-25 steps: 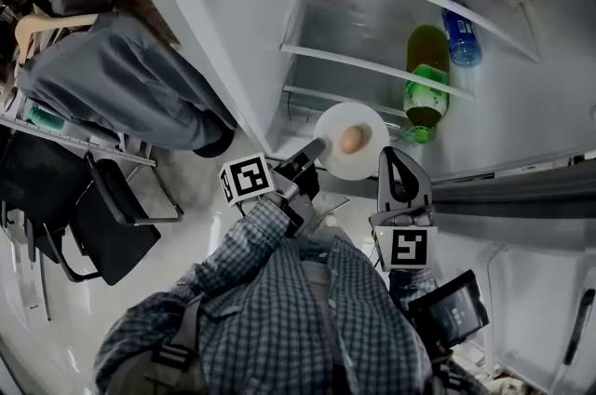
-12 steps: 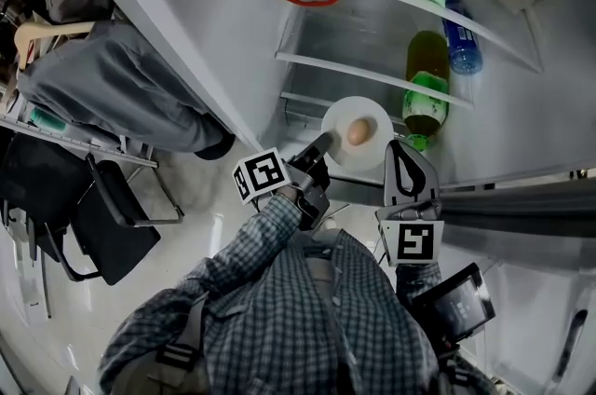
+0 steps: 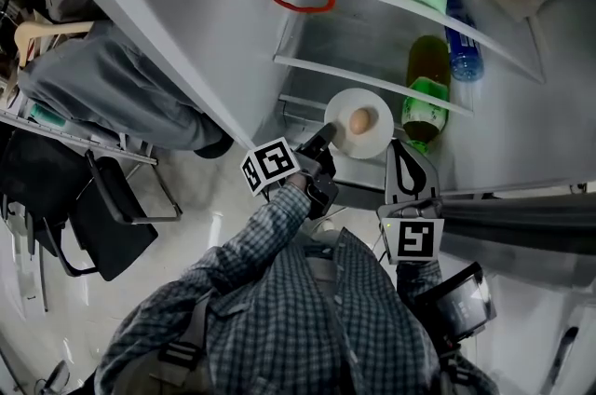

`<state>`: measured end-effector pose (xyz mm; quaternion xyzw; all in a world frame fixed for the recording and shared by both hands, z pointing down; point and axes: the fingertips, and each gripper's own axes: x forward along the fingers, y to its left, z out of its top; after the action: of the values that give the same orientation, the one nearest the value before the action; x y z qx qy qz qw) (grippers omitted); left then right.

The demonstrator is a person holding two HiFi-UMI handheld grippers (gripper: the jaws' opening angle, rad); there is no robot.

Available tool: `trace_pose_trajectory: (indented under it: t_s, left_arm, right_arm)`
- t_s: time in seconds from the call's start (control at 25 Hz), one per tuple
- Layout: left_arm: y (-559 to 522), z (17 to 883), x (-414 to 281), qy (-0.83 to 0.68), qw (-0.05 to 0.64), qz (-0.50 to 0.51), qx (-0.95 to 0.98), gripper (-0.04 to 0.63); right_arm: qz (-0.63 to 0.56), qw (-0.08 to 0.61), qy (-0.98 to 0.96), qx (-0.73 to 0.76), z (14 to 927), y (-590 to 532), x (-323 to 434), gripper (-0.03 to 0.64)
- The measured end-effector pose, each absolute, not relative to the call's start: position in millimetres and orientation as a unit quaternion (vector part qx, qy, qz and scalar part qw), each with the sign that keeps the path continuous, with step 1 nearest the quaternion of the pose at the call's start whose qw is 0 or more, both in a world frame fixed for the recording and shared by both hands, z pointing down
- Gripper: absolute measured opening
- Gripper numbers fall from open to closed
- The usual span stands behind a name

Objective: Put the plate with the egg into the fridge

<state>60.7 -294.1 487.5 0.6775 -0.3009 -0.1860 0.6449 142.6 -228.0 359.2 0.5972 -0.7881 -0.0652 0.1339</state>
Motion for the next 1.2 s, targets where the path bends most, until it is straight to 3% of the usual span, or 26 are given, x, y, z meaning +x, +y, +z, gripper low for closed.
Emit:
trace_pose_trajectory:
  t_s: [0.52, 1.2]
  left_arm:
    - [-336, 500, 69, -0.335, 0.644, -0.203, 0.657, 0.020]
    - [-364, 514, 83, -0.373, 0.642, -0.190, 0.642, 0.020]
  right_arm:
    - [-0.059, 0.171, -0.784, 0.594, 382, -245, 154, 0.006]
    - [-0.086, 0.304, -0.768, 0.558, 434, -256, 150, 0.006]
